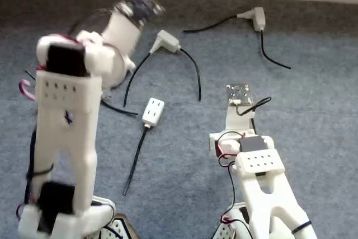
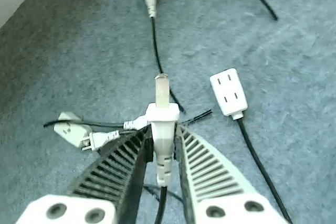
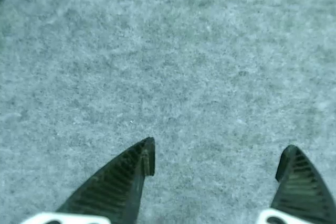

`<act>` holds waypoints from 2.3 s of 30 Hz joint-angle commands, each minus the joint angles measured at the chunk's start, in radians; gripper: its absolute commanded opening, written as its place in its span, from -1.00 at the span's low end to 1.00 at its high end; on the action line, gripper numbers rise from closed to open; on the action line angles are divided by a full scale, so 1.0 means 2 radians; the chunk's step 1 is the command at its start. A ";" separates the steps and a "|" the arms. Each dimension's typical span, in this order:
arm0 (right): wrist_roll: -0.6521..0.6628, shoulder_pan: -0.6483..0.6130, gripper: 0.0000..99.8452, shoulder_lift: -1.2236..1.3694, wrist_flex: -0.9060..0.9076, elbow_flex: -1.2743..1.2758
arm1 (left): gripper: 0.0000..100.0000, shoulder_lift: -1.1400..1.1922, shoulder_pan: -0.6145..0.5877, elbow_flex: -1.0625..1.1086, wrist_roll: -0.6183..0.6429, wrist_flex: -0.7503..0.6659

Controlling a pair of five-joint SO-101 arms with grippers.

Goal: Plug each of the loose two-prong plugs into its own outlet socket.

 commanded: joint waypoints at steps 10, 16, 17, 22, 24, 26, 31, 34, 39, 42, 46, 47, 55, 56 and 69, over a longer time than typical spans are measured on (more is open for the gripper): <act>-0.039 -0.002 -0.67 0.000 -0.014 0.003 | -0.99 -0.418 0.112 0.544 0.226 -0.422; -0.038 -0.002 -0.67 0.000 -0.014 0.000 | -0.99 -0.506 0.158 0.682 0.226 -0.510; -0.038 -0.001 -0.67 -0.002 -0.014 0.000 | -0.99 -0.517 0.159 0.703 0.226 -0.525; -0.040 0.018 -0.67 -0.005 -0.017 -0.010 | -0.99 -0.566 0.159 0.827 0.229 -0.648; -0.040 0.019 -0.67 -0.005 -0.025 -0.025 | -0.99 -0.590 0.160 0.873 0.252 -0.702; -0.040 0.020 -0.67 -0.005 -0.026 -0.041 | -0.99 -0.614 0.157 0.909 0.278 -0.749; -0.040 0.017 -0.67 -0.005 -0.026 -0.094 | -0.99 -0.667 0.157 0.965 0.309 -0.792; -0.041 0.017 -0.67 -0.005 -0.025 -0.129 | -0.99 -0.680 0.151 0.963 0.318 -0.779; -0.041 0.017 -0.90 -0.005 -0.025 -0.180 | -0.99 -0.682 0.130 0.963 0.319 -0.760; -0.041 0.017 -0.96 -0.006 -0.025 -0.224 | -0.99 -0.680 0.133 0.964 0.319 -0.760; -0.041 0.003 -0.96 -0.006 -0.025 -0.310 | -0.99 -0.680 0.134 0.964 0.319 -0.760; -0.041 -0.008 -0.98 -0.006 -0.024 -0.334 | -0.99 -0.680 0.134 0.964 0.319 -0.760; -0.039 -0.166 -0.99 -0.006 0.077 -0.488 | -0.99 -0.680 0.135 0.964 0.320 -0.760; -0.038 -0.188 -0.99 -0.006 0.084 -0.488 | -0.99 -0.680 0.135 0.964 0.320 -0.760; -0.036 -0.254 -0.99 -0.005 0.020 -0.359 | -0.99 -0.685 0.132 0.959 0.320 -0.763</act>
